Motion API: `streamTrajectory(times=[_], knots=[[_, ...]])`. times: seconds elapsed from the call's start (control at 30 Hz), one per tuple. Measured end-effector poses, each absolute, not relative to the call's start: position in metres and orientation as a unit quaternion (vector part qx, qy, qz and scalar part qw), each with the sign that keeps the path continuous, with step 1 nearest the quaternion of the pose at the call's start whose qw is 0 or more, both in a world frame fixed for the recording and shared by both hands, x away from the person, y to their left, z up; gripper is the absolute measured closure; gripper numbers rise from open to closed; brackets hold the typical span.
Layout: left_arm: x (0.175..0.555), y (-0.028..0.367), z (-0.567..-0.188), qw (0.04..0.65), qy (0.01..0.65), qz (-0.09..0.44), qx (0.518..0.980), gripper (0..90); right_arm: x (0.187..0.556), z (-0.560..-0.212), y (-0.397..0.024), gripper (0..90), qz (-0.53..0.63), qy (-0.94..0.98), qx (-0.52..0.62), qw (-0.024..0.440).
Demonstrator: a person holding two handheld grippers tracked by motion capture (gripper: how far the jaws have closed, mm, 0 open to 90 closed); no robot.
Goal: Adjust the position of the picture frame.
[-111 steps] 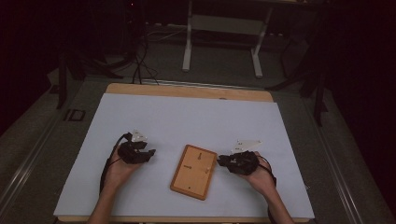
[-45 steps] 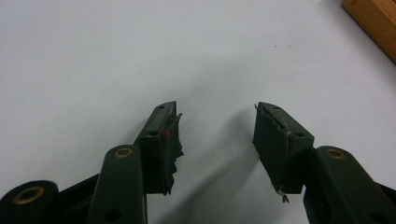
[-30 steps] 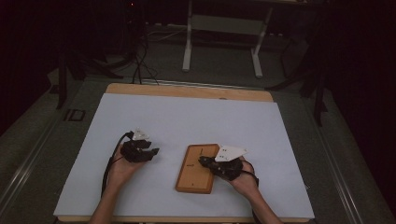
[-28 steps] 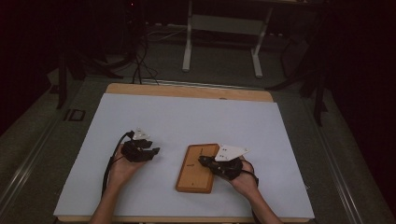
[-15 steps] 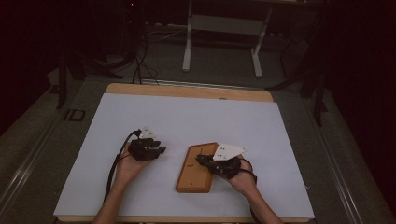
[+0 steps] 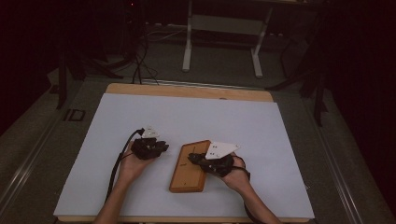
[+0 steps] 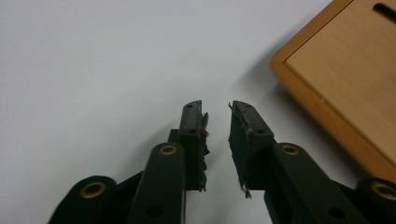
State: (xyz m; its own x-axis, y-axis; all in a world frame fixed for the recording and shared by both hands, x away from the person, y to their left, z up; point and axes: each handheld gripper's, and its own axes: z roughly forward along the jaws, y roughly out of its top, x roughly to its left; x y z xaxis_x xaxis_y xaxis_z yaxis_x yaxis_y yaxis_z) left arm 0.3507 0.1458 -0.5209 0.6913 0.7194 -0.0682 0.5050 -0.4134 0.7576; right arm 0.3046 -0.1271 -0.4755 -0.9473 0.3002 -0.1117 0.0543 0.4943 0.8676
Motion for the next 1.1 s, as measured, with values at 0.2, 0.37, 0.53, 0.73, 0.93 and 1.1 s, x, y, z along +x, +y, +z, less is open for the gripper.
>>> streamTrajectory(times=[0.2, 0.37, 0.53, 0.73, 0.93, 1.1], knots=[[0.351, 0.144, -0.519, 0.399, 0.355, 0.132, 0.835, 88.5, 0.302, -0.473, -0.114, 84.4, 0.495, 0.857, 0.084, 0.120], [0.353, 0.142, -0.517, 0.412, 0.348, 0.130, 0.832, 89.8, 0.301, -0.471, -0.105, 84.4, 0.498, 0.857, 0.070, 0.112], [0.357, 0.142, -0.519, 0.418, 0.344, 0.129, 0.831, 89.8, 0.300, -0.472, -0.097, 84.4, 0.502, 0.856, 0.061, 0.106], [0.360, 0.142, -0.519, 0.424, 0.338, 0.127, 0.831, 89.8, 0.298, -0.473, -0.090, 84.4, 0.503, 0.858, 0.046, 0.098], [0.368, 0.140, -0.525, 0.424, 0.326, 0.104, 0.838, 89.7, 0.297, -0.474, -0.085, 84.4, 0.498, 0.861, 0.033, 0.100], [0.368, 0.141, -0.525, 0.423, 0.317, 0.089, 0.844, 89.9, 0.299, -0.474, -0.084, 84.4, 0.497, 0.861, 0.029, 0.100]])
